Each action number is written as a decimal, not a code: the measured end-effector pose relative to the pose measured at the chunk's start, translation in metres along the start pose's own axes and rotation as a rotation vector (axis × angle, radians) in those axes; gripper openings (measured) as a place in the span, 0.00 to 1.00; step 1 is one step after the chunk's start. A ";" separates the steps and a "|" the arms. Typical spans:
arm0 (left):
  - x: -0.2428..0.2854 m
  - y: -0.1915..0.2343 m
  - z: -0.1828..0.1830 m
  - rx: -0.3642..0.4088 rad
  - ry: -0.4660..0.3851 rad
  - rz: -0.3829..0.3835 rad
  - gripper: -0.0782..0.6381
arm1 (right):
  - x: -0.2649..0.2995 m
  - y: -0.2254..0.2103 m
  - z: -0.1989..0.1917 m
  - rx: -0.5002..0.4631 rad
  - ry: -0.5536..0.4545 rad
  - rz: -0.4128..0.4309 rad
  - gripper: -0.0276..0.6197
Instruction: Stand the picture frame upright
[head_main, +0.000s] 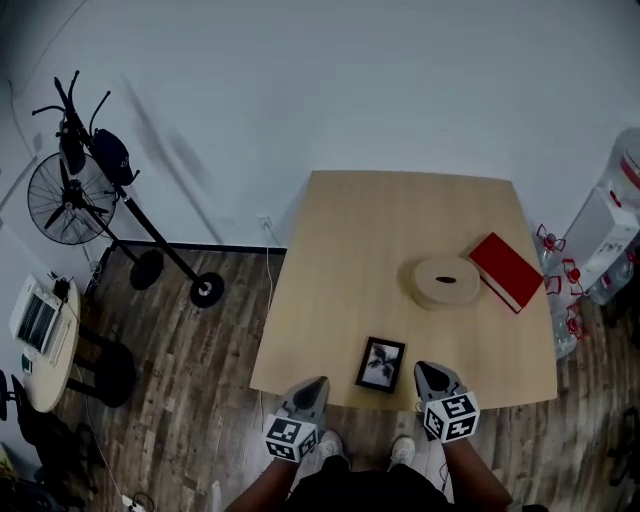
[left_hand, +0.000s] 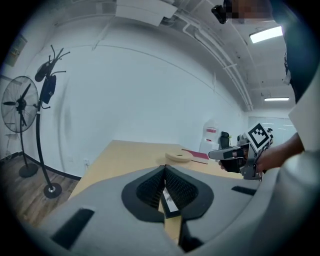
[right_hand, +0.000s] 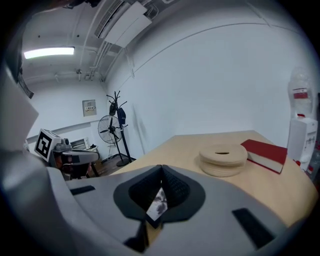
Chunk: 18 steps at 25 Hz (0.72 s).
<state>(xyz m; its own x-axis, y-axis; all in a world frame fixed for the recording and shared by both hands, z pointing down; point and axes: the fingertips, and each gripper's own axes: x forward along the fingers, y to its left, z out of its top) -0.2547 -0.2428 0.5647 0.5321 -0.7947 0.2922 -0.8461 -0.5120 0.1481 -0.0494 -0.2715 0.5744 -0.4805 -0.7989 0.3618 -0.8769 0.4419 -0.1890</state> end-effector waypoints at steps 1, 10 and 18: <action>0.001 0.005 -0.003 -0.001 0.008 -0.011 0.12 | 0.003 0.003 -0.002 0.000 0.006 -0.008 0.06; 0.013 0.051 -0.024 -0.032 0.073 -0.079 0.12 | 0.028 0.007 -0.029 0.009 0.073 -0.138 0.06; 0.030 0.056 -0.032 -0.018 0.105 -0.137 0.12 | 0.051 -0.009 -0.065 0.105 0.175 -0.226 0.07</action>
<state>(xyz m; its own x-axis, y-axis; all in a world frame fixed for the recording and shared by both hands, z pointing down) -0.2870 -0.2847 0.6124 0.6372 -0.6787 0.3651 -0.7666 -0.6068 0.2099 -0.0656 -0.2896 0.6534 -0.2728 -0.7856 0.5554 -0.9618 0.2092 -0.1764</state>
